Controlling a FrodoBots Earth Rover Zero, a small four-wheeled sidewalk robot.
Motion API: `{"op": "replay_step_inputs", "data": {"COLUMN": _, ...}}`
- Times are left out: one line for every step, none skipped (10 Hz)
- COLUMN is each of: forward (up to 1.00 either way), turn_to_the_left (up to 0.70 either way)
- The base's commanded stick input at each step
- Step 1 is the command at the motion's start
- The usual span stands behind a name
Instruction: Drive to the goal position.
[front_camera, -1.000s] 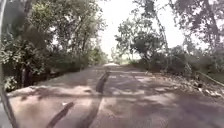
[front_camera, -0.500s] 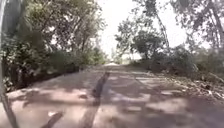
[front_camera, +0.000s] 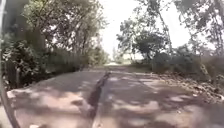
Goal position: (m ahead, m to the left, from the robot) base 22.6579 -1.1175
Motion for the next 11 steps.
{"op": "replay_step_inputs", "data": {"forward": 0.70, "turn_to_the_left": 0.00}}
{"op": "replay_step_inputs", "data": {"forward": 0.70, "turn_to_the_left": 0.00}}
{"op": "replay_step_inputs", "data": {"forward": 0.70, "turn_to_the_left": 0.00}}
{"op": "replay_step_inputs", "data": {"forward": 0.70, "turn_to_the_left": 0.00}}
{"op": "replay_step_inputs", "data": {"forward": 0.70, "turn_to_the_left": 0.00}}
{"op": "replay_step_inputs", "data": {"forward": 0.70, "turn_to_the_left": 0.00}}
{"op": "replay_step_inputs", "data": {"forward": 0.70, "turn_to_the_left": 0.00}}
{"op": "replay_step_inputs", "data": {"forward": 0.70, "turn_to_the_left": 0.00}}
{"op": "replay_step_inputs", "data": {"forward": 0.70, "turn_to_the_left": 0.00}}
{"op": "replay_step_inputs", "data": {"forward": 0.70, "turn_to_the_left": 0.00}}
{"op": "replay_step_inputs", "data": {"forward": 0.70, "turn_to_the_left": 0.00}}
